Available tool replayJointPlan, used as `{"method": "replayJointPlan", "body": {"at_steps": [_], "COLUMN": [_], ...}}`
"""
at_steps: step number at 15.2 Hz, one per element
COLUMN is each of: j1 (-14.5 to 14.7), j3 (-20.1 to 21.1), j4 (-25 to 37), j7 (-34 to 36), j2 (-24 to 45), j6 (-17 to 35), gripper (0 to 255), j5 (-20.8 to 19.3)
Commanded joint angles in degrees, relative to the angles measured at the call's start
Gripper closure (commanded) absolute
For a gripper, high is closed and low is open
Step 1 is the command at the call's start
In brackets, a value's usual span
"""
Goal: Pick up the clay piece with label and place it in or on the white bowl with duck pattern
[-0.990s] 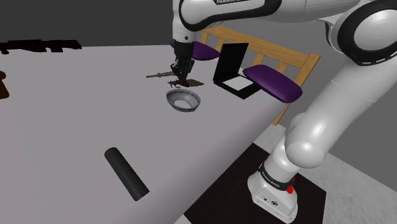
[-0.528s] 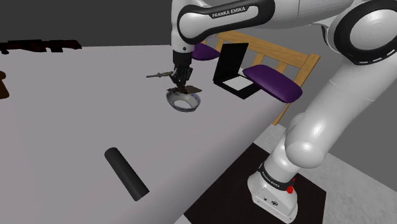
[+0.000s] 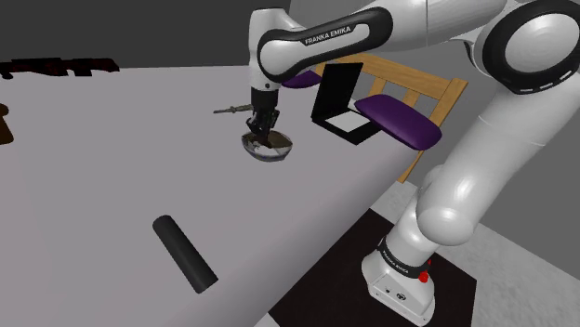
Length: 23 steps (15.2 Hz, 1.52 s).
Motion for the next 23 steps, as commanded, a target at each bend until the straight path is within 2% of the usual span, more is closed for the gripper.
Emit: {"method": "replayJointPlan", "body": {"at_steps": [1, 5, 6, 11, 15, 23], "j1": [-0.1, -0.1, -0.1, -0.1, 0.0, 0.0], "j3": [-0.1, -0.1, -0.1, -0.1, 0.1, 0.1], "j4": [-0.1, -0.1, -0.2, -0.1, 5.9, 5.9], "j7": [0.0, 0.0, 0.0, 0.0, -0.2, -0.2], "j2": [0.2, 0.2, 0.2, 0.2, -1.0, -1.0], "j6": [0.3, 0.3, 0.3, 0.3, -7.0, -7.0], "gripper": [255, 255, 0, 0, 0, 0], "j5": [-0.1, -0.1, -0.1, -0.1, 0.2, 0.2]}}
